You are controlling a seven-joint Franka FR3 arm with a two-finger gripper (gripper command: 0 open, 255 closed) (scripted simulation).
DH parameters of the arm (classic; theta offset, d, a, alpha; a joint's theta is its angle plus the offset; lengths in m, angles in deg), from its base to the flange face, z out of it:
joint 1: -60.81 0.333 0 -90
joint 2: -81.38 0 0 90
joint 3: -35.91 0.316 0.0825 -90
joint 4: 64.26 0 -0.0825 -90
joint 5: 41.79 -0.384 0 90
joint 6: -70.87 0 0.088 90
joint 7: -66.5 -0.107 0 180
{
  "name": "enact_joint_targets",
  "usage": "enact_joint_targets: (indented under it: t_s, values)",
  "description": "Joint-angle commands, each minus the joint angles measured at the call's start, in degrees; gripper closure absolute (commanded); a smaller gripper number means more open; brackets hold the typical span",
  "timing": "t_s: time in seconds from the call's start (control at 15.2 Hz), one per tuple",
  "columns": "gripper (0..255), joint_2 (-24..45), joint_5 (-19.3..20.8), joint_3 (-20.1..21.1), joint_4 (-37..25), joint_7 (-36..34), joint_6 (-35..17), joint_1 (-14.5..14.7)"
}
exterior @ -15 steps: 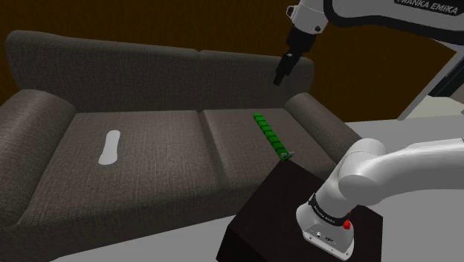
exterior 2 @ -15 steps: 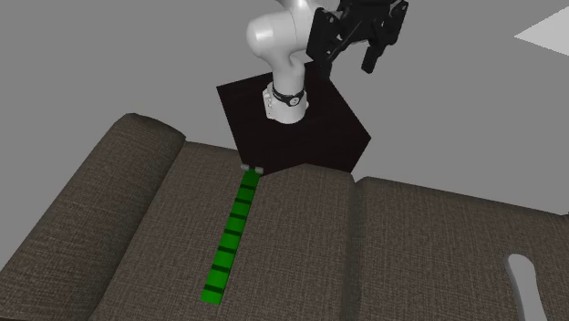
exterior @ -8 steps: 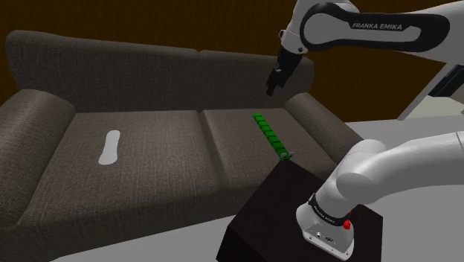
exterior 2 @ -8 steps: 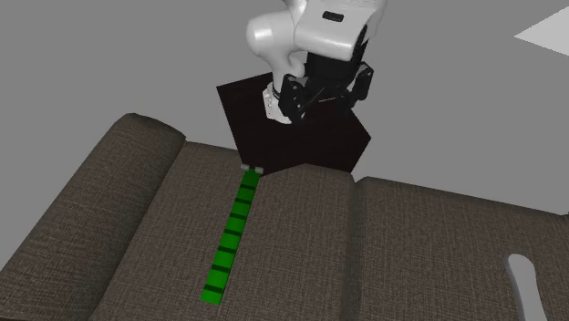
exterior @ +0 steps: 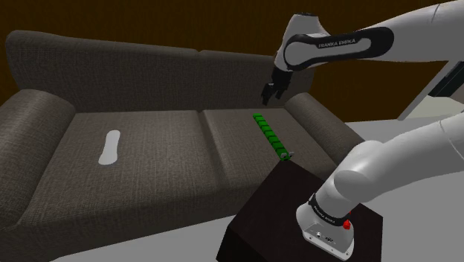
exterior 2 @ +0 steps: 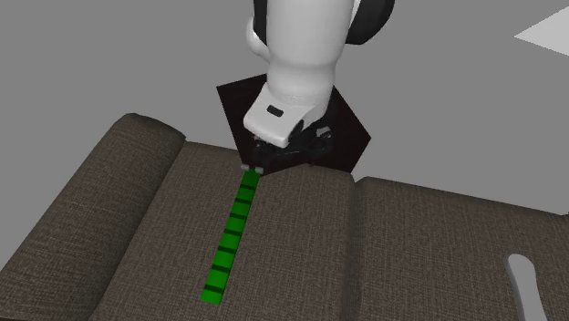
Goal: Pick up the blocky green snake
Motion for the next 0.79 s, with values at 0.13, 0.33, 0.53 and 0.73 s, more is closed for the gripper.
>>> enact_joint_targets:
  t_s: [0.13, 0.33, 0.53, 0.73]
  values:
    - [0, 6.23, 0.01, -2.34, 0.62, -1.0, -6.2, -1.67]
    - [0, 11.48, -0.46, -4.24, 0.41, -1.27, -10.67, -2.78]
    - [0, 17.04, -1.55, -6.1, -0.26, -1.18, -14.95, -3.76]
    - [0, 22.89, -3.46, -7.81, -1.37, -0.6, -18.96, -4.69]
